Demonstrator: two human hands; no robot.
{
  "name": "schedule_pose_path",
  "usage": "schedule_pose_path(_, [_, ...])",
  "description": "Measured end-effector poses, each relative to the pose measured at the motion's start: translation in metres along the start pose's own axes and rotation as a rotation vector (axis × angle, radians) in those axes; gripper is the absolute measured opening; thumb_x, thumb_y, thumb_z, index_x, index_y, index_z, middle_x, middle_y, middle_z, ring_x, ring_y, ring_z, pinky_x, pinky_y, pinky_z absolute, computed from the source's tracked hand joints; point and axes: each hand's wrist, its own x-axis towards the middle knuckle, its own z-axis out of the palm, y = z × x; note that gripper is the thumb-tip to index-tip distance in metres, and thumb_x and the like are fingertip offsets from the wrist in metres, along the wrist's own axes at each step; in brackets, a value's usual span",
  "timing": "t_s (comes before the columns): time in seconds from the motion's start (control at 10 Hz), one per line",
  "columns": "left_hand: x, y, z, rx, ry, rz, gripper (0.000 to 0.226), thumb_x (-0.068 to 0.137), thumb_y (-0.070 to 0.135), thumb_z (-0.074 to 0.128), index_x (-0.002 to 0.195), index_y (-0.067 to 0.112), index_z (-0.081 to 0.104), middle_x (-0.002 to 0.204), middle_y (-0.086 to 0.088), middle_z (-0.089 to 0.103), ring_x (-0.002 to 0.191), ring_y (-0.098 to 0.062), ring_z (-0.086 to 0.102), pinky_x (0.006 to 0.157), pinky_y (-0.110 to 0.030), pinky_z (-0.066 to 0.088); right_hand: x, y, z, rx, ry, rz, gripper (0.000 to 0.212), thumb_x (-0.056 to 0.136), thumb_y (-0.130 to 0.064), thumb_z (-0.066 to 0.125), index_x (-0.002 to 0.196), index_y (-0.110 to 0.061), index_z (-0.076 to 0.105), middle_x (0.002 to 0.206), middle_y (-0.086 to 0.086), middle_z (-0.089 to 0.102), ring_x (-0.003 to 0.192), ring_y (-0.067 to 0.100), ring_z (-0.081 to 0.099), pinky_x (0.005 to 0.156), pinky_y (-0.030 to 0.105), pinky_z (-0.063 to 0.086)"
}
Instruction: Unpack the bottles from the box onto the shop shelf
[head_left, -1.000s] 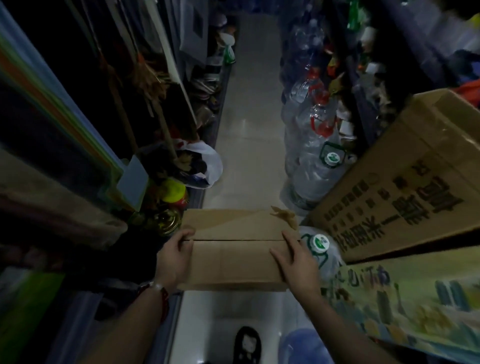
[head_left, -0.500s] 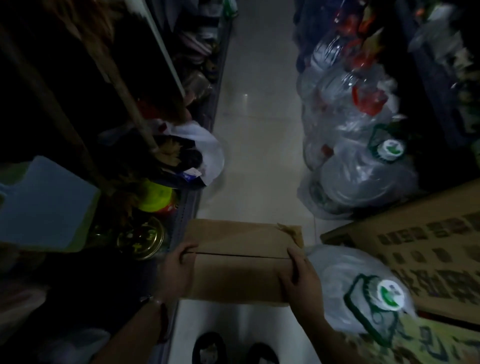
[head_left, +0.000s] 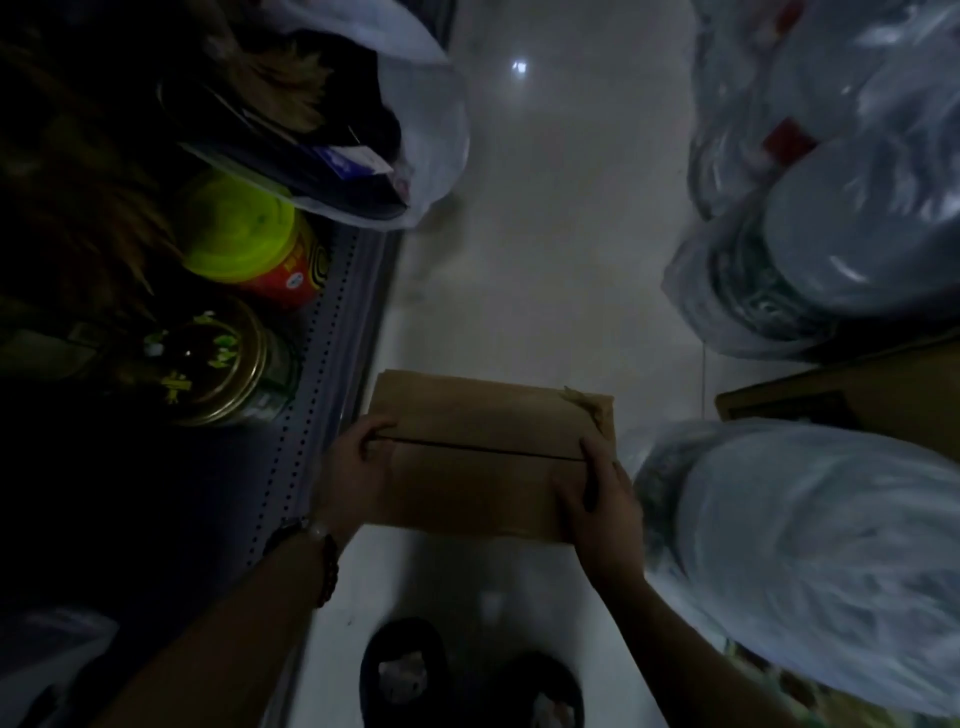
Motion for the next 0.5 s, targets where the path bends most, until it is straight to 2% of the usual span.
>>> schedule_pose_path(0.1, [0.002,-0.013,0.008,0.073,0.044,0.058,0.02,0.09,0.006,0.053,0.107,0.015,0.057,0.1,-0.006,0.06,0.082,-0.01,0.058,0.066,-0.015,0.041,0.001,0.008,0.01,-0.022,0.002,-0.014,0.057,0.09,-0.025,0.062,0.142,-0.023,0.039,0.143,0.009,0.042,0.107,0.017,0.051,0.082,0.024,0.037])
schedule_pose_path(0.2, [0.007,-0.028,0.017,0.245,0.087,0.089,0.02,0.089,0.003,0.053,0.102,0.017,0.057,0.091,-0.004,0.059,0.076,-0.014,0.057,0.061,-0.015,0.038,-0.001,0.014,0.017,-0.002,0.014,-0.013,0.057,0.091,-0.025,0.061,0.142,-0.022,0.037,0.146,0.008,0.037,0.101,0.005,0.04,0.073,0.008,0.031])
schedule_pose_path(0.3, [0.009,-0.028,0.023,0.401,0.117,0.033,0.025,0.09,0.008,0.048,0.112,0.015,0.056,0.106,-0.016,0.058,0.085,-0.027,0.057,0.066,-0.024,0.037,-0.002,0.015,0.019,0.004,0.016,-0.002,0.055,0.091,-0.024,0.06,0.14,-0.022,0.036,0.144,0.01,0.037,0.108,0.011,0.044,0.084,0.019,0.037])
schedule_pose_path(0.4, [0.003,0.008,0.028,0.493,0.126,-0.09,0.028,0.087,0.002,0.052,0.113,0.006,0.059,0.125,-0.024,0.049,0.106,-0.04,0.053,0.08,-0.034,0.042,-0.001,0.005,0.014,-0.003,-0.004,0.047,0.052,0.093,-0.027,0.052,0.14,-0.03,0.029,0.146,0.013,0.031,0.125,0.037,0.045,0.095,0.046,0.048])
schedule_pose_path(0.5, [-0.015,0.053,0.024,0.561,0.1,-0.157,0.024,0.089,0.009,0.05,0.109,0.003,0.061,0.122,-0.023,0.051,0.11,-0.041,0.052,0.089,-0.039,0.044,-0.011,-0.014,-0.008,-0.094,-0.045,0.152,0.055,0.094,-0.031,0.048,0.143,-0.032,0.024,0.154,0.016,0.023,0.138,0.041,0.031,0.102,0.055,0.042])
